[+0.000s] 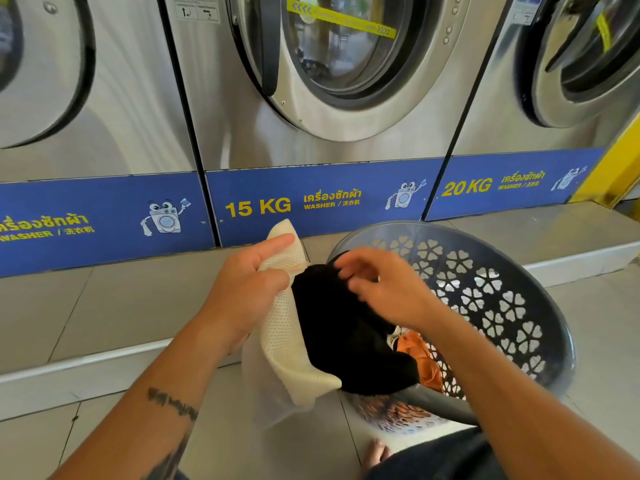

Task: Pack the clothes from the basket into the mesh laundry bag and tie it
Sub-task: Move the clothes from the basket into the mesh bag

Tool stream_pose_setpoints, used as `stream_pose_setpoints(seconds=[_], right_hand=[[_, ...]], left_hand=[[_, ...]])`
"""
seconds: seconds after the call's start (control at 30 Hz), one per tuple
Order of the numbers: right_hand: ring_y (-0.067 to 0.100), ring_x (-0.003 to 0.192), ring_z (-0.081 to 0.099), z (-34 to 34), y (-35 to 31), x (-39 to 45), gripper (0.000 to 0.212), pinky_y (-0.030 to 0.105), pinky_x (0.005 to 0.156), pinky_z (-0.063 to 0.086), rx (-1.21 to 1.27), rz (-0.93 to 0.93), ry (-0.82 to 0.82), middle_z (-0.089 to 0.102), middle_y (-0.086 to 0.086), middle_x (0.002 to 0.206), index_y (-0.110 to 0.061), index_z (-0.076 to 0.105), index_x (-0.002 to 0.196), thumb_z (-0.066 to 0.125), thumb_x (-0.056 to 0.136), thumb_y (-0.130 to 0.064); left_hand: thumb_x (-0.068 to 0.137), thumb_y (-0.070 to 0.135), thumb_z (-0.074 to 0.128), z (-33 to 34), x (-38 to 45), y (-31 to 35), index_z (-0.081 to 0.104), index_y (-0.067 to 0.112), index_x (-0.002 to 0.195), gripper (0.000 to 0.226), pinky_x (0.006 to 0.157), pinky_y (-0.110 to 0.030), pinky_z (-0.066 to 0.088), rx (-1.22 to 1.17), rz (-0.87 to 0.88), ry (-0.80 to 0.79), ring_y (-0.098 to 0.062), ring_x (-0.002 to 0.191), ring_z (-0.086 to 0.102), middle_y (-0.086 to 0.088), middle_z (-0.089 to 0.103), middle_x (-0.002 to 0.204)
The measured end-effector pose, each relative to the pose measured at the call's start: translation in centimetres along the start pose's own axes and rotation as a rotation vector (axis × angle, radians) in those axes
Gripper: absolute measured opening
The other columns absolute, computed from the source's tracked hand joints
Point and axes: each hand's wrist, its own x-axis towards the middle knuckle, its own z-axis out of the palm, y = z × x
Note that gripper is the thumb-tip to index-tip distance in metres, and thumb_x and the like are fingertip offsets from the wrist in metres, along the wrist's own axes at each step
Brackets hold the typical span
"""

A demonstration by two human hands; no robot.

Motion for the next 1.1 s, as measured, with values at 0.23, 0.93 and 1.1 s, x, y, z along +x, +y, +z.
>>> stream_pose_setpoints(seconds=[0.23,0.93,1.1], right_hand=[[0.028,0.137,0.047,0.1,7.7,0.6,0.085,0.047,0.115,0.038,0.245,0.543,-0.238,0.048,0.003,0.152,-0.026,0.039,0.151,0.078,0.076,-0.028],[0.023,0.114,0.056,4.8,-0.2,-0.8,0.048,0.037,0.098,0.041,-0.494,-0.365,-0.242,0.061,0.001,0.122,-0.025,0.057,0.129,0.065,0.083,-0.036],[0.021,0.137,0.041,-0.4,2.2,-0.8,0.079,0.032,0.108,0.038,0.077,0.063,-0.083,0.044,0.005,0.145,-0.032,0.036,0.144,0.082,0.080,-0.029]], left_hand=[[0.086,0.005,0.052,0.8,-0.1,-0.4,0.058,0.039,0.133,0.058,0.091,-0.040,0.050,0.087,0.011,0.013,-0.021,0.112,0.055,0.003,0.055,0.132],[0.071,0.005,0.053,0.2,0.7,-0.2,0.070,0.049,0.108,0.060,0.093,-0.052,0.053,-0.123,-0.047,0.096,-0.027,0.109,0.062,-0.001,0.061,0.130],[0.084,-0.002,0.050,-0.2,1.0,-0.3,0.063,0.040,0.126,0.060,0.080,-0.036,0.051,-0.088,-0.045,0.099,-0.027,0.111,0.057,-0.001,0.056,0.133]])
